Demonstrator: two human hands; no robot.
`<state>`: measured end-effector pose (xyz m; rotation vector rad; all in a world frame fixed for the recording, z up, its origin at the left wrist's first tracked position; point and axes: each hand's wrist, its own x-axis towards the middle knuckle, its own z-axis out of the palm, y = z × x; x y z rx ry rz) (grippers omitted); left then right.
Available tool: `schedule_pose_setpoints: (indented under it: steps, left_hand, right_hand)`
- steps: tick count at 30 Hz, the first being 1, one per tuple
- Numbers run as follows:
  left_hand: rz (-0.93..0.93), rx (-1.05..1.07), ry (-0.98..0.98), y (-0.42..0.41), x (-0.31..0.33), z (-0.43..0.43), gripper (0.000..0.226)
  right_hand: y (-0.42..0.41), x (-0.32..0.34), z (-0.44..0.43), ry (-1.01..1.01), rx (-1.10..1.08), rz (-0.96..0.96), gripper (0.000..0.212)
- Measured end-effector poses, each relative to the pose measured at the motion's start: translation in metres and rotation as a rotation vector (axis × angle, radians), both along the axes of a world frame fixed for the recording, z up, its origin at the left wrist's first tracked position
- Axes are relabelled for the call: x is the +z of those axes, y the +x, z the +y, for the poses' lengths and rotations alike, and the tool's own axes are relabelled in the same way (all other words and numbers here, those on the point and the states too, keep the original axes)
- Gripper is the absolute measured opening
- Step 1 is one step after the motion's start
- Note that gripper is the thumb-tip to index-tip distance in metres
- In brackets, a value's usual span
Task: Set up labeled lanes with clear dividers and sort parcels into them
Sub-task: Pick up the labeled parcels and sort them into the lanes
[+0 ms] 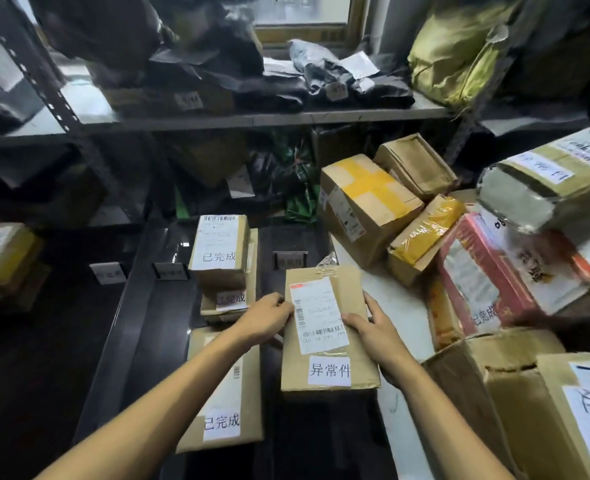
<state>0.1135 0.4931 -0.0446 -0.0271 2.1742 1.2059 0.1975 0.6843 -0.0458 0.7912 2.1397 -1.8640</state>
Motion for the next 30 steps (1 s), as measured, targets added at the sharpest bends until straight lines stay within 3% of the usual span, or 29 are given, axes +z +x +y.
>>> schedule_pose_setpoints:
  steps: [8,11,17,22,25,30]
  left_hand:
    - [0.2,-0.114,-0.365,-0.042,-0.013,0.01,0.029]
    - [0.257,-0.172,-0.411,-0.053,-0.01,0.017,0.038]
    - [0.208,-0.19,-0.505,-0.061,-0.001,0.024,0.065]
    - [0.182,-0.18,-0.538,-0.061,-0.003,0.023,0.074]
    - [0.185,-0.184,-0.555,-0.06,-0.007,0.023,0.066]
    - [0.25,-0.312,-0.671,-0.059,-0.015,0.033,0.052]
  right_hand:
    - [-0.055,-0.014,-0.003,0.113,-0.019,-0.009,0.054]
    - [-0.073,-0.017,-0.005,0.156,0.01,-0.037,0.052]
    - [-0.095,-0.017,-0.012,0.354,0.13,-0.095,0.056]
    - [-0.098,-0.021,-0.02,0.499,0.205,-0.117,0.055]
    - [-0.099,-0.025,-0.022,0.554,0.235,-0.142,0.048]
    - [-0.103,-0.028,-0.031,0.629,0.287,-0.145,0.056]
